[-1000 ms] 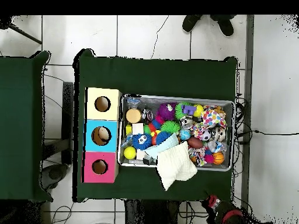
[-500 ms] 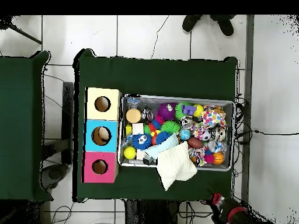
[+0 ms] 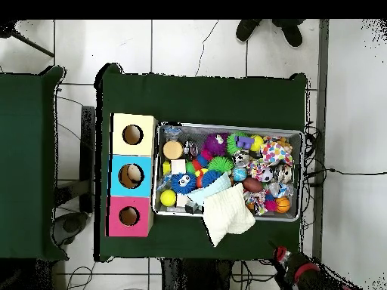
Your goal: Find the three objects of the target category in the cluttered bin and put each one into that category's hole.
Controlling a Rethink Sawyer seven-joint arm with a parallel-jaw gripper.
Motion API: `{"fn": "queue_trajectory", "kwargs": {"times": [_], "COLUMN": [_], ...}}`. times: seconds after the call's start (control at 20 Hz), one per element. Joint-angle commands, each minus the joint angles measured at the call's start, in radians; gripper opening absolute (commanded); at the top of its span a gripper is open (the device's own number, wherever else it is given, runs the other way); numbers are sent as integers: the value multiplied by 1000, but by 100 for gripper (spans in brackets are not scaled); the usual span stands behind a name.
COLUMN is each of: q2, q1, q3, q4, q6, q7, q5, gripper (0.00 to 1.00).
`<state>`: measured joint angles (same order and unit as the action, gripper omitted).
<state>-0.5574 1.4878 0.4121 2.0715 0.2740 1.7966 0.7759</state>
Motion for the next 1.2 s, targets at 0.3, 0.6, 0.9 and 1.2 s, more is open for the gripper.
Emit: {"fn": "queue_trajectory", "kwargs": {"times": [0.3, 0.6, 0.9, 1.2], "q2": [-19, 25, 37, 34], "q1": [-196, -275, -275, -259], "q3": [-56, -118, -132, -124], "q4": [-136, -180, -182, -184], "q6": [-44, -94, -106, -89], "q7": [22, 86, 72, 42], "q5": [145, 150, 132, 116], "gripper": [100, 100, 100, 100]}}
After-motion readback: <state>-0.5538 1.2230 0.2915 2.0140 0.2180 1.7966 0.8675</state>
